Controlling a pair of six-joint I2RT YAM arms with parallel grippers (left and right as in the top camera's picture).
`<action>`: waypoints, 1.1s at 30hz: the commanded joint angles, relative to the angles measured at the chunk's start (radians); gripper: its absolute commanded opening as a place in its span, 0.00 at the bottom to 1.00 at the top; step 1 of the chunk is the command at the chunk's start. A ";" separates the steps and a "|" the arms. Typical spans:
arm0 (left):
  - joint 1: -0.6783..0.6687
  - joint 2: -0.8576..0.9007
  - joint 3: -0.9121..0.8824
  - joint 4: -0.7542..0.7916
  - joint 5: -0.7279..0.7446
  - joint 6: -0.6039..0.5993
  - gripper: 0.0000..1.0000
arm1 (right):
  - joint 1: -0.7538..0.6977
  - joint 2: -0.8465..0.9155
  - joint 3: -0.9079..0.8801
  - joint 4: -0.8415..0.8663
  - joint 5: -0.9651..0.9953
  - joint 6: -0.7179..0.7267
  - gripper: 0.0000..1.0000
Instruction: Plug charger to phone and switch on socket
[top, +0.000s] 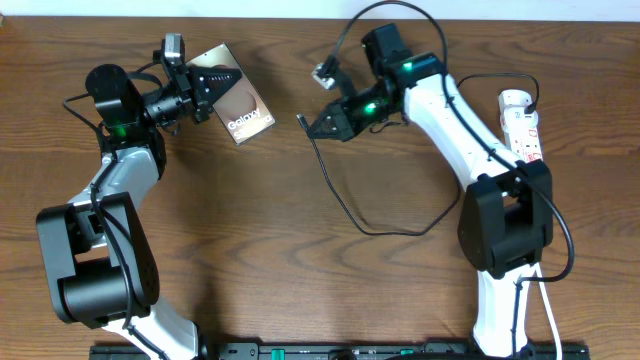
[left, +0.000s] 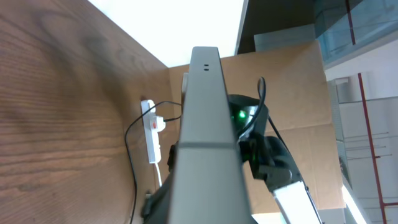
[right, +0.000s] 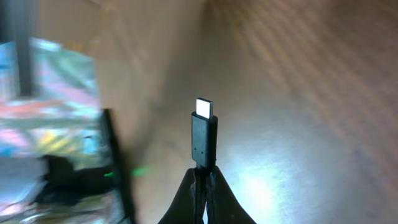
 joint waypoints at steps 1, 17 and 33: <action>0.001 -0.009 0.031 0.013 0.025 -0.002 0.07 | -0.018 -0.008 0.009 -0.040 -0.213 -0.070 0.01; 0.089 -0.009 0.031 0.005 0.049 -0.025 0.07 | 0.090 -0.008 0.010 -0.174 -0.191 -0.164 0.01; 0.090 -0.009 0.031 0.005 0.175 -0.028 0.07 | 0.258 -0.010 0.147 -0.106 0.013 -0.027 0.01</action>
